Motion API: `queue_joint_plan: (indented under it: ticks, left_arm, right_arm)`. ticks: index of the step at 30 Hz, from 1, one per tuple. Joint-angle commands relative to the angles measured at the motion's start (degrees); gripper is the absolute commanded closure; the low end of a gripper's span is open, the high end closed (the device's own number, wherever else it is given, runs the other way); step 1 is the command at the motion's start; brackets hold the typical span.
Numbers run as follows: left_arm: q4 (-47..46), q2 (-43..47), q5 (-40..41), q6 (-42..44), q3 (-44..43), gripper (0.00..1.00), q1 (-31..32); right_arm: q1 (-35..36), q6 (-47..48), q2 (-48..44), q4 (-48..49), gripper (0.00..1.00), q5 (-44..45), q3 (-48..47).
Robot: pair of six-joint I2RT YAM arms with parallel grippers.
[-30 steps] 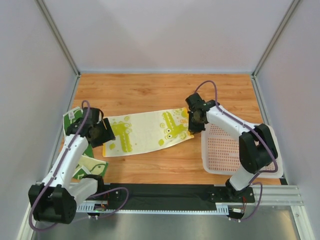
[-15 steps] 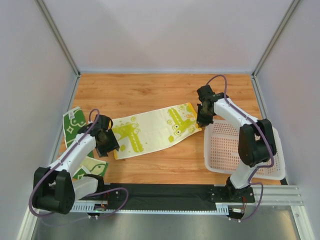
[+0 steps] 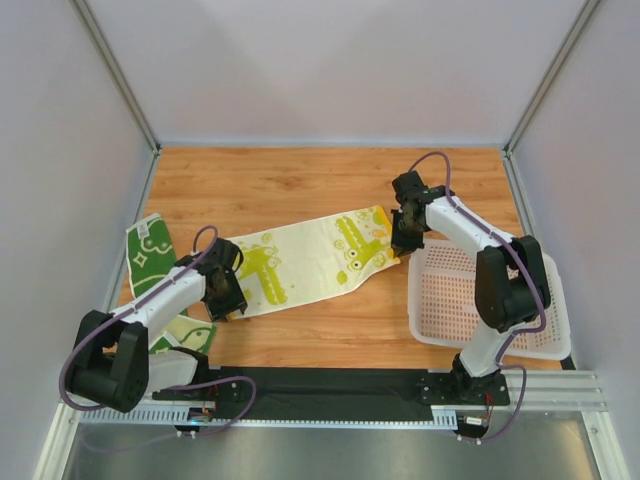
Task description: Roll the towels
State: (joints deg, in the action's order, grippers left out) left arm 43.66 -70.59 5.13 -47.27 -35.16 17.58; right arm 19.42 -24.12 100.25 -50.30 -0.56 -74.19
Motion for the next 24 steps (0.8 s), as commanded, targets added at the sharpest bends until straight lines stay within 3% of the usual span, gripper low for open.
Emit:
queue_joint_plan:
  ticks: [1, 7, 13, 17, 20, 24]
  left_arm:
    - [-1.5, -0.3, 2.3, -1.7, 0.4, 0.47, 0.5]
    - [-3.1, -1.4, 5.0, -1.0, 0.4, 0.50, 0.5]
    - [-6.1, -1.8, 3.8, 0.0, 0.8, 0.70, 0.5]
    - [-3.9, -1.0, 4.3, 0.9, -1.3, 0.92, 0.5]
    - [1.3, 1.3, 6.9, 1.9, -4.8, 1.00, 0.3]
    - [6.3, 5.3, 5.3, 4.4, -8.9, 1.00, -2.6]
  right_arm:
    - [0.1, 0.8, -0.2, 0.1, 1.00, -1.2, -0.8]
    - [0.1, 0.9, -0.7, 0.3, 1.00, -1.6, -0.2]
    - [0.1, 1.1, -1.1, 0.4, 1.00, -2.6, 0.5]
    - [0.1, 1.1, -1.3, 1.2, 1.00, -3.5, 2.1]
    - [0.4, 1.2, -2.0, 1.4, 1.00, -5.1, 3.3]
    - [1.8, 1.1, -3.3, 1.4, 1.00, -6.6, 6.2]
